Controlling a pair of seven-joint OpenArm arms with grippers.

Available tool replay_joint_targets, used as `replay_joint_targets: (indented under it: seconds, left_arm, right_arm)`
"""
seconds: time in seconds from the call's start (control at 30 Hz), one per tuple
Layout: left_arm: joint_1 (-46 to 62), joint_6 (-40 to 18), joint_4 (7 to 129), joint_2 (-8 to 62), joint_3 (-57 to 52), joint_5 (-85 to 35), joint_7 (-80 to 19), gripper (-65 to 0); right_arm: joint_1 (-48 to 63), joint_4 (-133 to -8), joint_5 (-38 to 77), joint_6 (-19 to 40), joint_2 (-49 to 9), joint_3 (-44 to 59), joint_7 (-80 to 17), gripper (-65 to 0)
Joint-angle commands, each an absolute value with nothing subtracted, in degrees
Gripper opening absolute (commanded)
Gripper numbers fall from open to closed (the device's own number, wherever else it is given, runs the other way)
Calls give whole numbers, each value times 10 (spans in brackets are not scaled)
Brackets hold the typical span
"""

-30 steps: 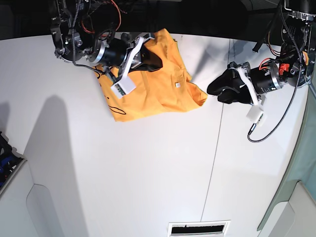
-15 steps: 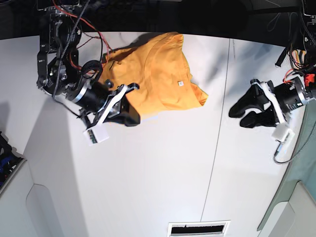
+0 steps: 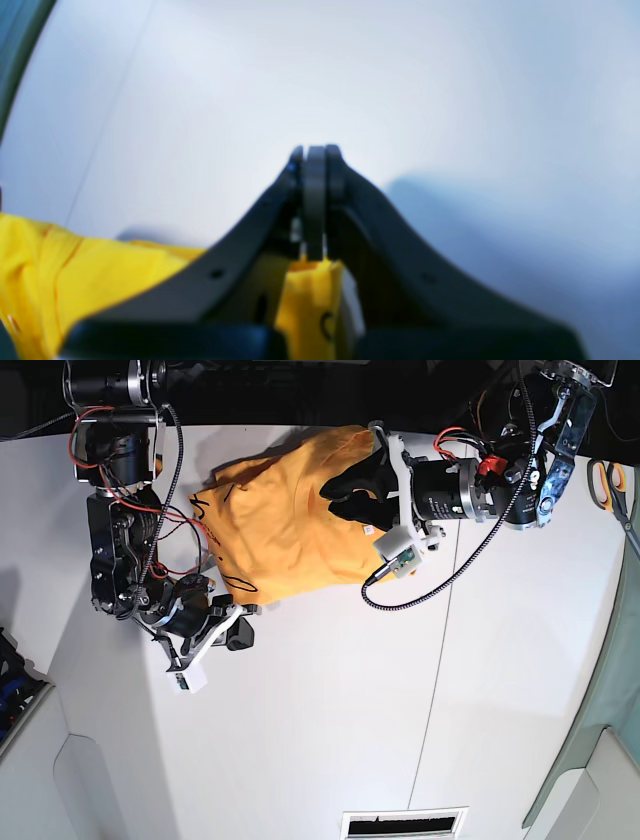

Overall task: Layout the t-shirt on the table in an organized manner, then fold the t-shirt properly
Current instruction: 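Press and tuck the folded shirt edges with both grippers into a square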

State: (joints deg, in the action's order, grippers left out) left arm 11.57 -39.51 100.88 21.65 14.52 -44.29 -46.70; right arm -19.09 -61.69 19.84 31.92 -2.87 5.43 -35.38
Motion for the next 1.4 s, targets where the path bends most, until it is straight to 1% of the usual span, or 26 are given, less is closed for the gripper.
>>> replay_joint_targets:
  seconds: [0.0, 0.13, 0.27, 0.47, 0.63, 0.83, 1.0, 1.17, 1.37]
  left_arm:
    - [115, -400, 1000, 214, 144, -448, -452, -475]
    - [106, -400, 923, 200, 144, -442, -433, -475]
    - [83, -400, 864, 200, 143, -376, -395, -475]
    - [-8, -400, 800, 203, 143, -321, -389, -475]
    - [-91, -400, 755, 210, 143, -305, -371, -475]
    - [-166, -400, 702, 209, 157, -306, -348, -475]
    - [-181, -400, 693, 208, 191, -306, -345, -475]
    - [-182, -400, 693, 206, 206, -307, -344, -475]
    - [-189, -400, 711, 224, 189, -315, -347, -475]
  right_arm:
    - [-205, -616, 208, 324, -29, 55, -343, -650]
    - [-204, -604, 208, 325, -29, 55, -341, -650]
    - [-204, -604, 209, 328, -29, 55, -349, -650]
    - [-192, -607, 273, 331, -31, 55, -404, -650]
    - [-145, -636, 328, 333, -35, 55, -425, -650]
    - [-66, -707, 371, 333, -26, 55, -425, -650]
    - [-21, -739, 371, 335, 7, 55, -427, -650]
    - [-4, -744, 375, 335, 42, 55, -427, -650]
    - [-3, -773, 358, 334, 44, 62, -425, -650]
